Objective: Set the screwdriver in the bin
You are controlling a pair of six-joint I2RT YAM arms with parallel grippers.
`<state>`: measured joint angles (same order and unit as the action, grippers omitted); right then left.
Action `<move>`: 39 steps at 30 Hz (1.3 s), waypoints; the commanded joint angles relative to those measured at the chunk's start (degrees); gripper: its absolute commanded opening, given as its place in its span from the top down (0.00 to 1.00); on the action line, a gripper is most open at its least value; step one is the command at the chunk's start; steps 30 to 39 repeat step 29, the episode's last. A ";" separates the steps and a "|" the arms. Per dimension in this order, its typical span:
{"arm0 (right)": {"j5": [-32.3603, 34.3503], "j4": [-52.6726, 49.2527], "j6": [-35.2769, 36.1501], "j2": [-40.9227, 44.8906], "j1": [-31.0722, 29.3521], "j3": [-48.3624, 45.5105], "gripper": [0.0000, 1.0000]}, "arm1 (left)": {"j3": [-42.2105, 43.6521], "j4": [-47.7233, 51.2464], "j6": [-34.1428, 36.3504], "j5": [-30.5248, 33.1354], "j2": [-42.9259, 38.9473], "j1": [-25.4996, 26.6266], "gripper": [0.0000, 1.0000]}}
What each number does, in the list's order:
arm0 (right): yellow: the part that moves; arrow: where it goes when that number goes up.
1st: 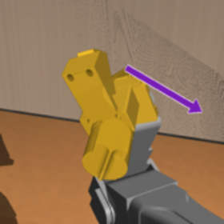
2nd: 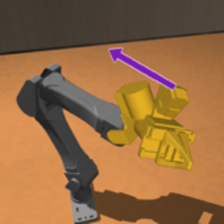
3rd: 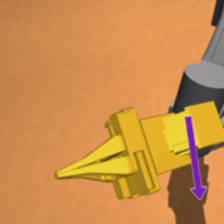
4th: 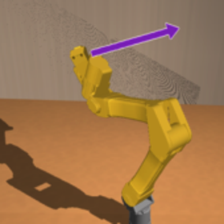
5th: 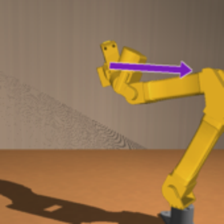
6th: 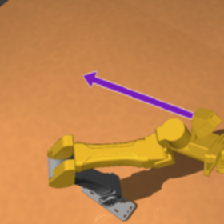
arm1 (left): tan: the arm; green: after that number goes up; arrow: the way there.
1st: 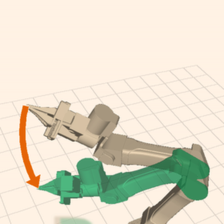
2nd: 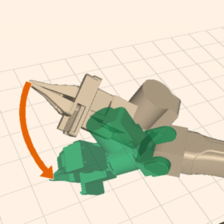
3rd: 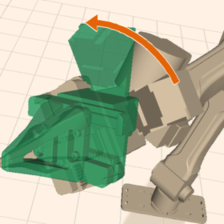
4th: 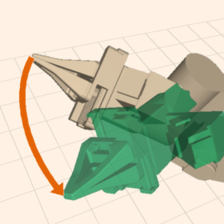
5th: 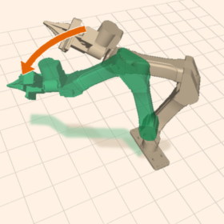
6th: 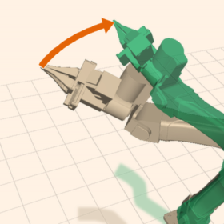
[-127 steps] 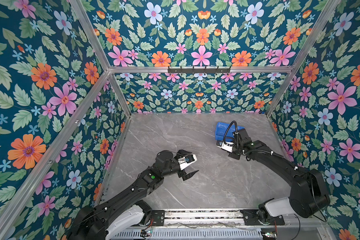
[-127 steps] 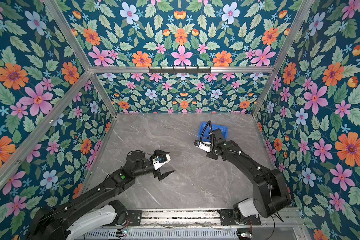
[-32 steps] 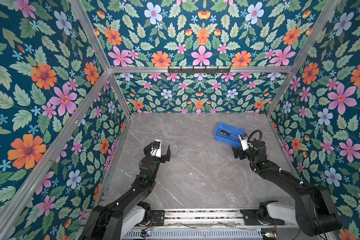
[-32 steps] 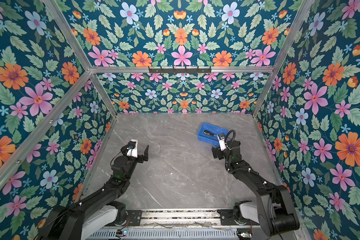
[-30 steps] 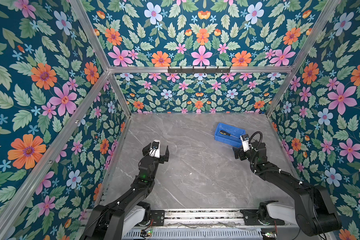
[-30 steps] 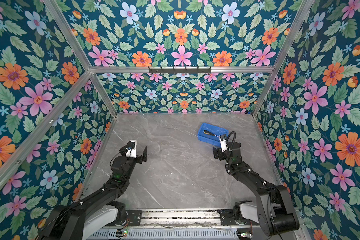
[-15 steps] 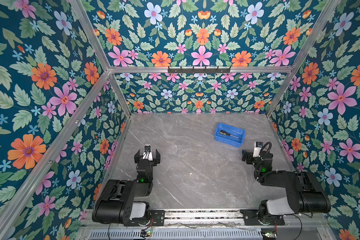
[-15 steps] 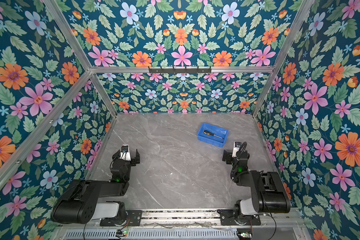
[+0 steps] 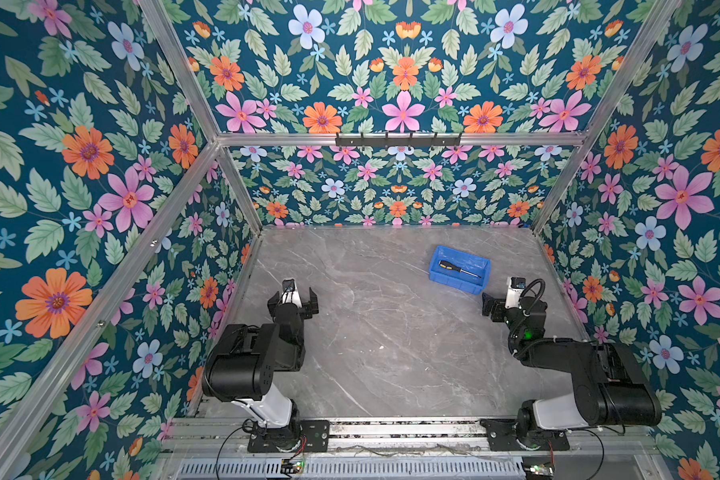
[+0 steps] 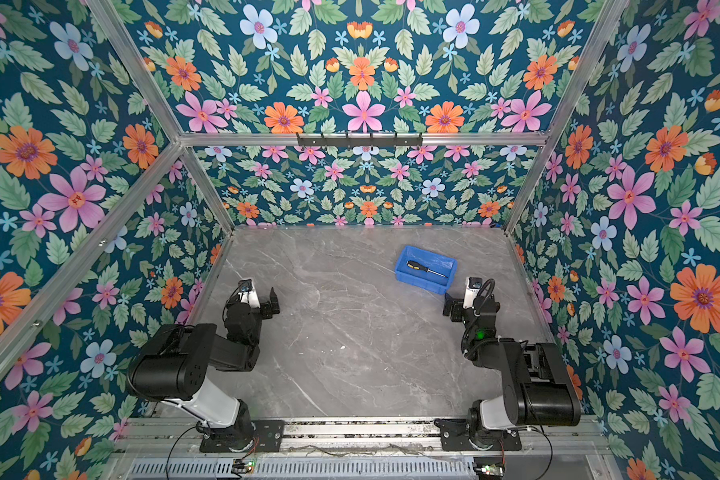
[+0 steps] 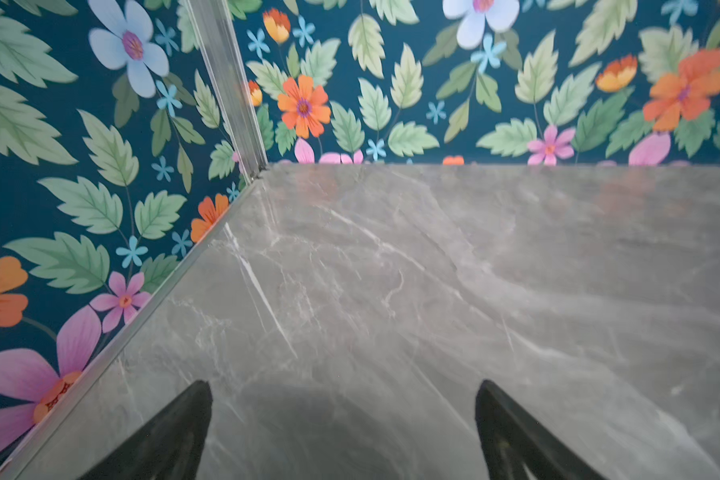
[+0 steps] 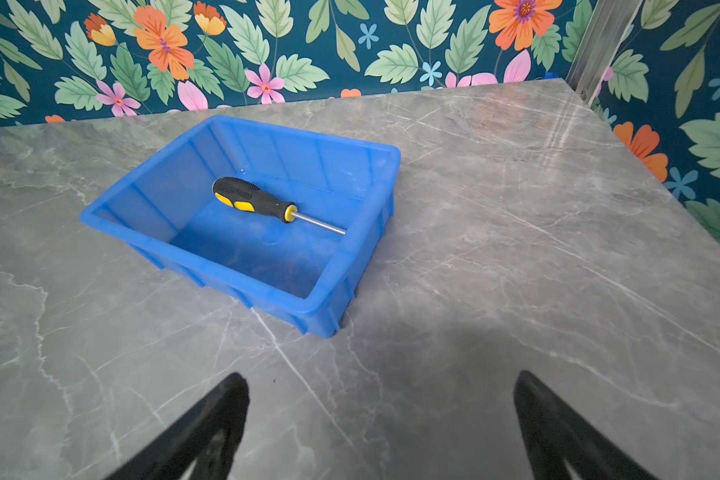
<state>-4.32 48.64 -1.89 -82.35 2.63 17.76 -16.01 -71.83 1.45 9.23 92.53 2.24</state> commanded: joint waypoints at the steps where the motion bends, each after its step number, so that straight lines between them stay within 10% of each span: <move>1: 0.01 1.00 -0.75 -0.01 -0.05 0.27 0.01 | -0.25 0.28 -1.82 -1.27 -0.06 -0.48 0.00; 39: 0.13 1.01 -0.60 -0.01 -0.01 0.19 0.01 | -0.10 -0.58 -1.45 -1.59 0.07 -0.48 0.00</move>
